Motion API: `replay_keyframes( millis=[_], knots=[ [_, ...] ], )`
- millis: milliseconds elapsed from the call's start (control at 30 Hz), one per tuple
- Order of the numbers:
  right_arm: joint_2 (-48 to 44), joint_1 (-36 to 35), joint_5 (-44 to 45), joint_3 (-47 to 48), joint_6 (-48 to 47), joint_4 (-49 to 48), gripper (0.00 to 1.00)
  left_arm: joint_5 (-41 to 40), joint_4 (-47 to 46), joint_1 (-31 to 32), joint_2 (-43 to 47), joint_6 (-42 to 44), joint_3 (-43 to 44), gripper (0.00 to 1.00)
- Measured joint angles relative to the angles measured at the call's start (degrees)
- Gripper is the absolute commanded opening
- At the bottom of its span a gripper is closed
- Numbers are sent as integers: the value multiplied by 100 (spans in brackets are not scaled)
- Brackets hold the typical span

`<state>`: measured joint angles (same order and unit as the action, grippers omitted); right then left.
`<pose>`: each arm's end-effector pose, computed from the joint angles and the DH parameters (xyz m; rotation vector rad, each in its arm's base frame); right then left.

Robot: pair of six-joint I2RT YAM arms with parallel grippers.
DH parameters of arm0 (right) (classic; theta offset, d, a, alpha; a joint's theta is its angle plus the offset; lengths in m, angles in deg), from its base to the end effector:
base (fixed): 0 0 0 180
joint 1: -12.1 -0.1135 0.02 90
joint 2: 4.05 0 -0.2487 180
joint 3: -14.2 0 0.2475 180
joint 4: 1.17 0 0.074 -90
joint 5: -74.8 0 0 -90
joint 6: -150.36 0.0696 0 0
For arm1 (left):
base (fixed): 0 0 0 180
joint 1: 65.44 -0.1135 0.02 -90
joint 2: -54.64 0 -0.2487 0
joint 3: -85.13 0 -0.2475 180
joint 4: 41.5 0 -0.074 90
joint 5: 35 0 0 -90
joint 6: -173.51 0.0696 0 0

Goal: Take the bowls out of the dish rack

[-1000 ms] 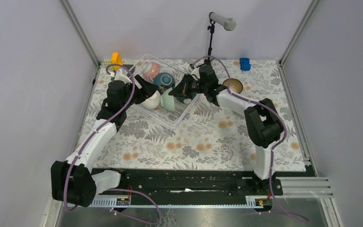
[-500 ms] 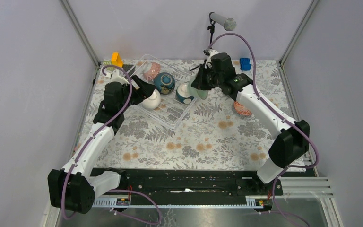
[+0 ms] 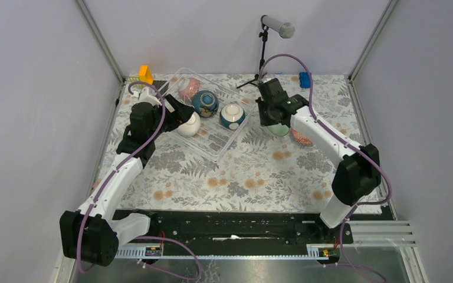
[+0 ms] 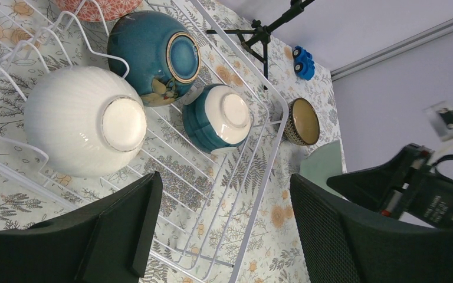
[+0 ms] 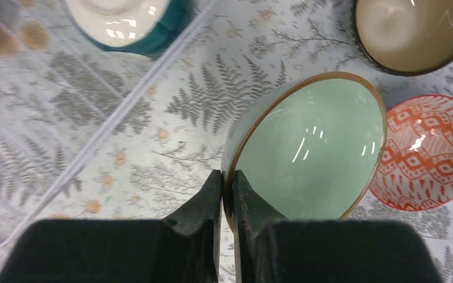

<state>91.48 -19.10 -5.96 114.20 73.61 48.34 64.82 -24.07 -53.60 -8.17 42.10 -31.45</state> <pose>0.3407 0.1933 0.2794 -0.2891 2.3343 0.1921 0.2817 -0.0712 0.2961 -0.3744 1.9020 -0.7922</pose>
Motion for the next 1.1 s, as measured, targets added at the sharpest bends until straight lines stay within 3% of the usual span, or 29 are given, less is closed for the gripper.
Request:
replay_keyframes(
  millis=[367,733,800,867,967,1100],
  knots=[
    [1126,0,901,4,-153,111,3,2,7,0,-33,0,0,85],
    [1735,-4,1519,308,-260,50,12,-37,94,0,-48,96,0,85],
    [1790,-4,1554,352,-280,-22,20,-46,94,0,-83,105,0,85],
    [1856,-4,1574,417,-284,-55,35,-48,96,0,-133,107,0,85],
    [1910,-4,1705,492,-332,-127,50,-57,107,0,-197,118,0,86],
    [1899,-4,1725,466,-341,-286,53,-98,125,-2,-219,153,-2,86]
  ],
)
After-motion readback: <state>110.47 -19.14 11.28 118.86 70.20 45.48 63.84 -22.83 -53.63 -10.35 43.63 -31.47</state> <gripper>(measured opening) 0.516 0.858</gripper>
